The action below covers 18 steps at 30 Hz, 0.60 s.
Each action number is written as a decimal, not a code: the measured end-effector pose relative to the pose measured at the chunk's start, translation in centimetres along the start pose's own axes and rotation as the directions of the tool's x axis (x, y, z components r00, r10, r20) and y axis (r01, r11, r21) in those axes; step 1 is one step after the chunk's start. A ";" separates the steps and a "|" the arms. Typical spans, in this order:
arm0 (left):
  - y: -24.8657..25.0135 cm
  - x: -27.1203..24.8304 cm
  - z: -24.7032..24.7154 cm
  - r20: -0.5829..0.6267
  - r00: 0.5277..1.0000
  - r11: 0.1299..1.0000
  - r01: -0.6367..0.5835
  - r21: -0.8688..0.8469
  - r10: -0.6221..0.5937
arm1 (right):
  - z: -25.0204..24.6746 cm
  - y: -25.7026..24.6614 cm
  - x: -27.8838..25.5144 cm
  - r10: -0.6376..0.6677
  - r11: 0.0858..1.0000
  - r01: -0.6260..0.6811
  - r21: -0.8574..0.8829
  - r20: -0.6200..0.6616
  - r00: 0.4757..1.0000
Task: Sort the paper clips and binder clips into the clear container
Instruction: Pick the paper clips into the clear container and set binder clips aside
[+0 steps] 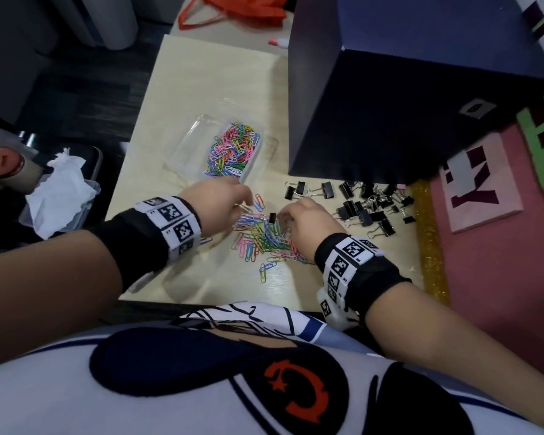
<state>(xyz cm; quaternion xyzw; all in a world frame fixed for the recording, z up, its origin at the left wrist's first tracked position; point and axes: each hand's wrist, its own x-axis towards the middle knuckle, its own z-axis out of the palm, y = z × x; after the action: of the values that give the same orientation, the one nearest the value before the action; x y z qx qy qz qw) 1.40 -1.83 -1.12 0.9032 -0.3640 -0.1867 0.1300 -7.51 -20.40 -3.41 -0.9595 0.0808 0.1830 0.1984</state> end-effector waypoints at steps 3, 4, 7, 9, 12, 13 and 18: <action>-2.3 -1.0 -0.8 0.101 0.992 0.982 0.055 0.178 -0.074 | 0.3 -1.4 -0.3 -0.060 0.998 0.060 -0.029 0.006 0.998; -2.8 -1.5 -0.8 0.133 0.987 0.971 0.064 0.230 -0.096 | 0.4 -1.8 -0.3 -0.091 0.995 0.091 -0.040 0.004 0.996; -4.0 -2.9 -0.1 0.155 0.980 0.951 0.074 0.300 -0.125 | 1.1 -2.8 0.3 -0.148 0.985 0.151 -0.084 0.040 0.988; -4.5 -3.6 0.5 0.177 0.975 0.957 0.081 0.278 -0.134 | 1.3 -3.2 0.7 -0.107 0.988 0.109 -0.108 0.017 0.994; -4.7 -4.0 1.2 0.243 0.960 0.959 0.067 0.276 -0.137 | 1.5 -3.1 1.2 -0.042 0.989 0.032 -0.146 -0.069 0.997; -4.6 -4.0 1.4 0.245 0.960 0.959 0.064 0.276 -0.134 | 1.6 -3.0 1.3 -0.036 0.987 0.025 -0.160 -0.067 0.997; -3.9 -3.2 2.3 0.207 0.974 0.952 0.026 0.304 -0.093 | 1.3 -2.8 1.1 -0.027 0.986 0.007 -0.168 -0.117 0.993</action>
<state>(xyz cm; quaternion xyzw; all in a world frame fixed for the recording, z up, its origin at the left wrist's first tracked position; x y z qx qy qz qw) 0.67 2.99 -3.85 0.8969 -0.3727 -0.2315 -0.0549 -6.32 -17.36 -3.97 -0.9826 0.0684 0.1300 0.1133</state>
